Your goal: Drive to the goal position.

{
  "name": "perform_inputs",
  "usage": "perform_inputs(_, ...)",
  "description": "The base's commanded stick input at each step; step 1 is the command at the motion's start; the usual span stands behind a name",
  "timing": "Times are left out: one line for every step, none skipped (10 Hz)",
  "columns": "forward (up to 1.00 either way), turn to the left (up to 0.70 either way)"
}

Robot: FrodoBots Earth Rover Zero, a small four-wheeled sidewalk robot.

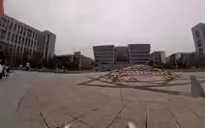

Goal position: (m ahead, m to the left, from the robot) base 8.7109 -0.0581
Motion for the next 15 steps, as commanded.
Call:
perform_inputs(0.7, 0.01)
perform_inputs(0.7, 0.01)
perform_inputs(0.7, 0.01)
perform_inputs(0.7, 0.01)
perform_inputs(0.7, 0.01)
perform_inputs(0.7, 0.01)
perform_inputs(0.7, 0.01)
perform_inputs(0.7, 0.01)
perform_inputs(0.7, 0.01)
perform_inputs(0.7, 0.01)
perform_inputs(0.7, 0.01)
perform_inputs(0.7, 0.11)
perform_inputs(0.7, 0.14)
perform_inputs(0.7, 0.14)
perform_inputs(0.7, 0.14)
